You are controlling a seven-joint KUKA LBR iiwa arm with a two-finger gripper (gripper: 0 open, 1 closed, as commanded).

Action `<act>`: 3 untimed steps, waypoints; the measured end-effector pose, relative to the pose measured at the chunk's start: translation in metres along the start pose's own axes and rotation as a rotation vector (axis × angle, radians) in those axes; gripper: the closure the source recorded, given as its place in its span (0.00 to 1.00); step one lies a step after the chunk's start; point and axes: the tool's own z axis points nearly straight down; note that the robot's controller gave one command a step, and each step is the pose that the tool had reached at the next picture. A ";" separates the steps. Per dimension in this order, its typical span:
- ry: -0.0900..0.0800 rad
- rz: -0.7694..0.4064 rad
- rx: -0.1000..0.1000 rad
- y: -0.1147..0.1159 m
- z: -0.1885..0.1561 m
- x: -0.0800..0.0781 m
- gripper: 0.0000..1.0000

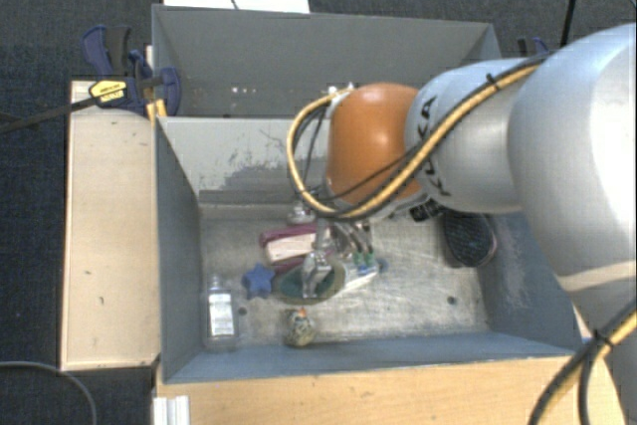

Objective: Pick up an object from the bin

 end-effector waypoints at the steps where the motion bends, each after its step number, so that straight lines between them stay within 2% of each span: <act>1: -0.020 -0.482 0.007 0.025 -0.018 -0.003 1.00; 2: -0.008 -0.906 0.010 0.037 -0.105 -0.021 1.00; 3: -0.008 -1.238 0.011 0.050 -0.179 -0.022 1.00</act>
Offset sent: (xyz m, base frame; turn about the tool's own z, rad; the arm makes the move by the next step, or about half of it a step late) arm -0.0022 0.0222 0.0131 -0.4820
